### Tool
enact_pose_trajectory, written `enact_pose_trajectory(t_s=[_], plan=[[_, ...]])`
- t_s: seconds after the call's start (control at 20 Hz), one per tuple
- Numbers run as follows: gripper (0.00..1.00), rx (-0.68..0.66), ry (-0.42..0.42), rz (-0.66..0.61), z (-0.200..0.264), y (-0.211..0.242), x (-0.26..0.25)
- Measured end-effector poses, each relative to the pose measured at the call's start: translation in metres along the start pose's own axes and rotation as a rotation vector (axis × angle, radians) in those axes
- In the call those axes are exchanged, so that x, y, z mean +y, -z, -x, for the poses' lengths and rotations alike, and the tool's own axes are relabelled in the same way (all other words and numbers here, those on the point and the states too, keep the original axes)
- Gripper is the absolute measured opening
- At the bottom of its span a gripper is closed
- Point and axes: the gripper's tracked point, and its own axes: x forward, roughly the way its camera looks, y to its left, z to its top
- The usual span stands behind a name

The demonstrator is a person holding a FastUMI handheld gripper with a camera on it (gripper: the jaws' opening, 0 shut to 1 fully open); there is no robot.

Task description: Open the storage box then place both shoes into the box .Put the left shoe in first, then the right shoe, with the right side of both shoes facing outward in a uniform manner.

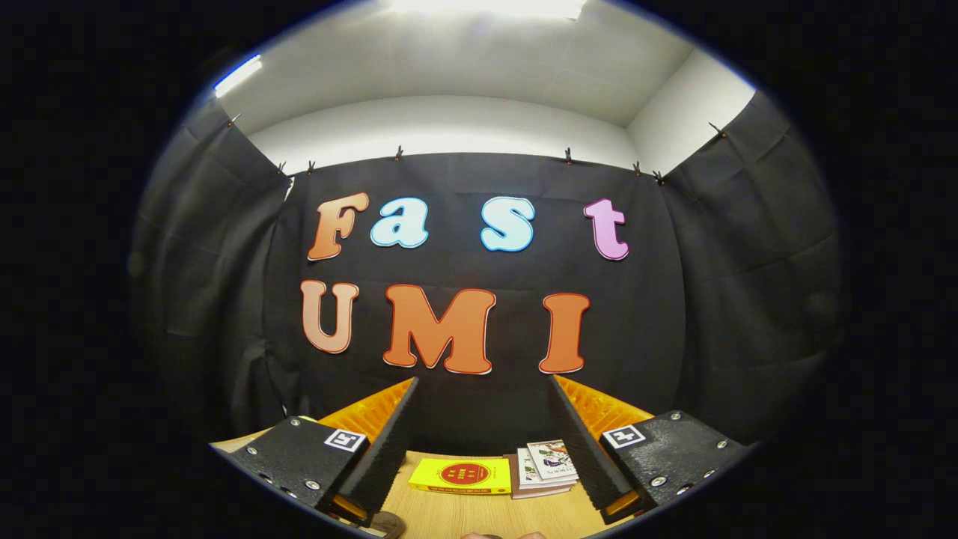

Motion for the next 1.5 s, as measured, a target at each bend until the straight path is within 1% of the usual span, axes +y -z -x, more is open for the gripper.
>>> enact_pose_trajectory(t_s=[0.15,0.3,0.55,0.7,0.9,1.0,1.25,1.35,1.5], plan=[[0.99,0.007,-0.02,0.001,0.001,0.005,0.002],[0.99,0.053,-0.04,-0.002,0.003,0.025,0.011],[0.99,0.177,-0.141,-0.124,0.008,0.069,0.046],[0.99,0.296,-0.228,-0.214,0.017,0.107,0.078],[0.98,0.448,-0.313,-0.281,0.027,0.155,0.117],[0.98,0.528,-0.373,-0.329,0.036,0.176,0.14],[0.98,0.746,-0.518,-0.502,0.062,0.228,0.202],[0.98,0.852,-0.594,-0.563,0.082,0.25,0.227],[0.97,1.015,-0.684,-0.667,0.106,0.283,0.263]])
